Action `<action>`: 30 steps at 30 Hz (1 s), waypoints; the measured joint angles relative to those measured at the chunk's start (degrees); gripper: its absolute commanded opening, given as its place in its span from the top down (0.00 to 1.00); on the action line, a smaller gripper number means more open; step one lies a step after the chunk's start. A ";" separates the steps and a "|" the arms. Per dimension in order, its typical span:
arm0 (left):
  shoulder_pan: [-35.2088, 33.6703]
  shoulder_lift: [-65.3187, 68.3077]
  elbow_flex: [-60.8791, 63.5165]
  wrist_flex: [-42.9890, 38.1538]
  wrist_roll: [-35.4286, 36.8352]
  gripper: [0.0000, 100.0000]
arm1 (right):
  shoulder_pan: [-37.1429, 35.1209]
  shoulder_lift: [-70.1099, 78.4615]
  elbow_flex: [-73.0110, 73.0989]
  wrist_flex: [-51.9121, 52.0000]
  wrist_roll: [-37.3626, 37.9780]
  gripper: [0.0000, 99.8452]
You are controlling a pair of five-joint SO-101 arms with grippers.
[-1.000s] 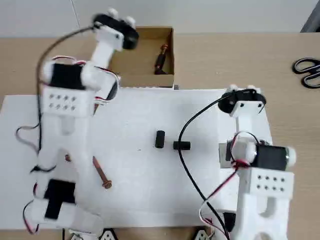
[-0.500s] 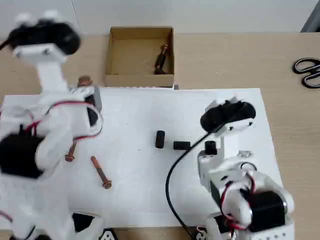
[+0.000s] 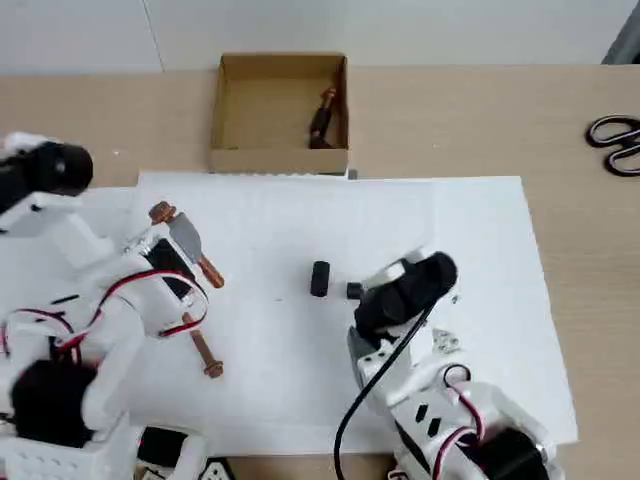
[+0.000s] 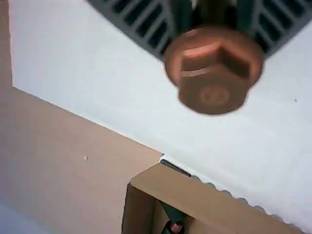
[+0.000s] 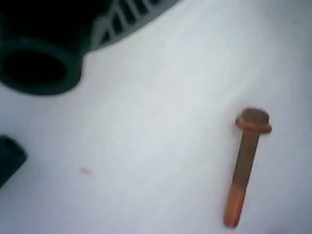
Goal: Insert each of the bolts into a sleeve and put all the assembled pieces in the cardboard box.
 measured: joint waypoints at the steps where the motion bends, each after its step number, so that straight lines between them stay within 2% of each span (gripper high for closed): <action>1: 0.00 -1.49 2.64 -1.58 0.44 0.99 | -0.53 -1.49 1.32 0.00 0.00 1.00; 5: 0.09 -8.00 13.27 -6.95 1.14 0.99 | -1.93 -6.42 5.19 -0.53 2.37 1.00; 11: 4.84 -18.81 25.93 -12.22 2.37 0.99 | -2.02 -11.96 9.05 -1.05 7.12 1.00; 17: 6.24 -26.20 32.00 -13.71 2.55 0.99 | -2.90 -12.48 10.46 -5.98 8.26 1.00; 30: 15.03 -31.12 40.00 -20.04 1.14 0.99 | -12.22 -12.04 18.99 -18.20 8.35 1.00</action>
